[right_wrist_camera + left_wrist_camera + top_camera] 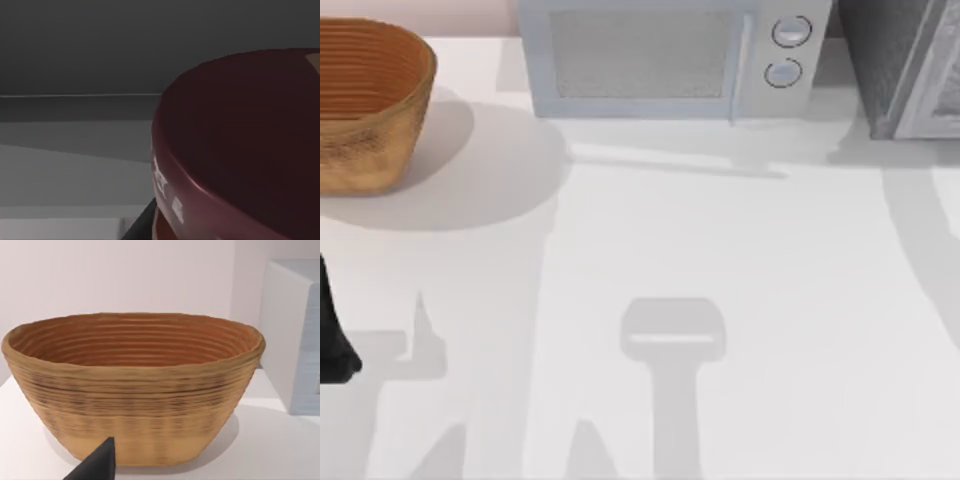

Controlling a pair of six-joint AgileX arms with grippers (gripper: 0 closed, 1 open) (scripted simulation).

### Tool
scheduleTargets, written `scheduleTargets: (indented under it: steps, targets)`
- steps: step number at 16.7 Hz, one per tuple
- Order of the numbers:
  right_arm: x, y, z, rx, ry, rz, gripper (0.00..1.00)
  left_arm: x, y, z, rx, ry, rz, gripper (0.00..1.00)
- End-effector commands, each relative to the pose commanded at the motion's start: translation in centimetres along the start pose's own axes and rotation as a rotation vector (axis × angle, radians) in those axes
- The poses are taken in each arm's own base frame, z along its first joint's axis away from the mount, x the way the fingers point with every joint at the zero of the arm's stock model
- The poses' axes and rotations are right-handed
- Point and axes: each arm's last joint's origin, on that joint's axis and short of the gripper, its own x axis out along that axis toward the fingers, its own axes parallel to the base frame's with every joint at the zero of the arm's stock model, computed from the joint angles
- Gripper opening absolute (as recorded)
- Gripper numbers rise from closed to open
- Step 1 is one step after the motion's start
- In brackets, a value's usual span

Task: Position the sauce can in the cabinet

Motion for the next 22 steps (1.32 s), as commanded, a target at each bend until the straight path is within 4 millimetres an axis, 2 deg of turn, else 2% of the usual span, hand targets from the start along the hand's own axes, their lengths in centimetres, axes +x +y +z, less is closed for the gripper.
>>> scheduleTargets:
  steps: [2, 5, 13, 15, 17, 22]
  targets:
    - [1.5, 0.6, 1.8, -0.005, -0.007, 0.004, 0.00, 0.0, 0.0, 0.0, 0.000, 0.000, 0.000, 1.00]
    - [3.0, 1.3, 3.3, -0.011, -0.010, 0.009, 0.00, 0.0, 0.0, 0.0, 0.000, 0.000, 0.000, 1.00]
    - [3.5, 1.5, 3.6, -0.010, -0.011, 0.009, 0.00, 0.0, 0.0, 0.0, 0.000, 0.000, 0.000, 1.00]
    - [4.5, 1.4, 3.8, -0.007, -0.013, 0.004, 0.00, 0.0, 0.0, 0.0, 0.000, 0.000, 0.000, 1.00]
    - [6.6, 1.5, 3.9, -0.006, -0.011, 0.003, 0.00, 0.0, 0.0, 0.0, 0.000, 0.000, 0.000, 1.00]
    - [15.4, 2.1, 2.0, -0.017, 0.028, 0.009, 0.00, 0.0, 0.0, 0.0, 0.000, 0.000, 0.000, 1.00]
